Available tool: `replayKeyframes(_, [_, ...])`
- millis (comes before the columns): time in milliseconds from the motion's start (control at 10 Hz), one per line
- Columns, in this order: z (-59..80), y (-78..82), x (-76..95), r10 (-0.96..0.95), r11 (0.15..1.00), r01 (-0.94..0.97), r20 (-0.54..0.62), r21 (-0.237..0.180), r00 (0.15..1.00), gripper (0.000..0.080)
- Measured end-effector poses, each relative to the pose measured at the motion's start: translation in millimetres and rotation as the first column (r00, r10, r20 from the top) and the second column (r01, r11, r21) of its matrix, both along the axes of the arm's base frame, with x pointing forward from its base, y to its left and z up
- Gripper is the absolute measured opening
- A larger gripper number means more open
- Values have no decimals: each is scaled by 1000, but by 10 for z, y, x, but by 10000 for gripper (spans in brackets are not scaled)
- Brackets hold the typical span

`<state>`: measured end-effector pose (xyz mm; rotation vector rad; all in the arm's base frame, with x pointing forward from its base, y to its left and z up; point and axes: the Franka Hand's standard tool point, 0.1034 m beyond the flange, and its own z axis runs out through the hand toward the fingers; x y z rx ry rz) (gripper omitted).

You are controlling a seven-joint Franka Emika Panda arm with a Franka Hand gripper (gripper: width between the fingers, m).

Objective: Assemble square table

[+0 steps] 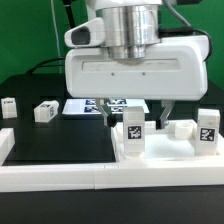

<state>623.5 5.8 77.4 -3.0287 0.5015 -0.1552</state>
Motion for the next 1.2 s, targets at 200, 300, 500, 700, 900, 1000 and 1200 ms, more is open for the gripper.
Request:
replayKeyframes(200, [42,-79,38,38,999,-38,28,-11,999,649])
replayKeyframes(300, [37,-73,36,39,999,-39,28,-10,999,540])
replayKeyframes(500, [35,-60,36,-65,998,65,23,7,998,405])
replayKeyframes(700, [34,-68,36,-186,982,185,15,26,983,289])
replayKeyframes(900, [23,-73,50,-388,921,388,-6,37,922,289])
replayKeyframes(1000, [17,-84,60,-480,876,481,-38,38,876,289])
replayKeyframes(1200, [7,-133,49,-742,656,752,-127,63,658,289])
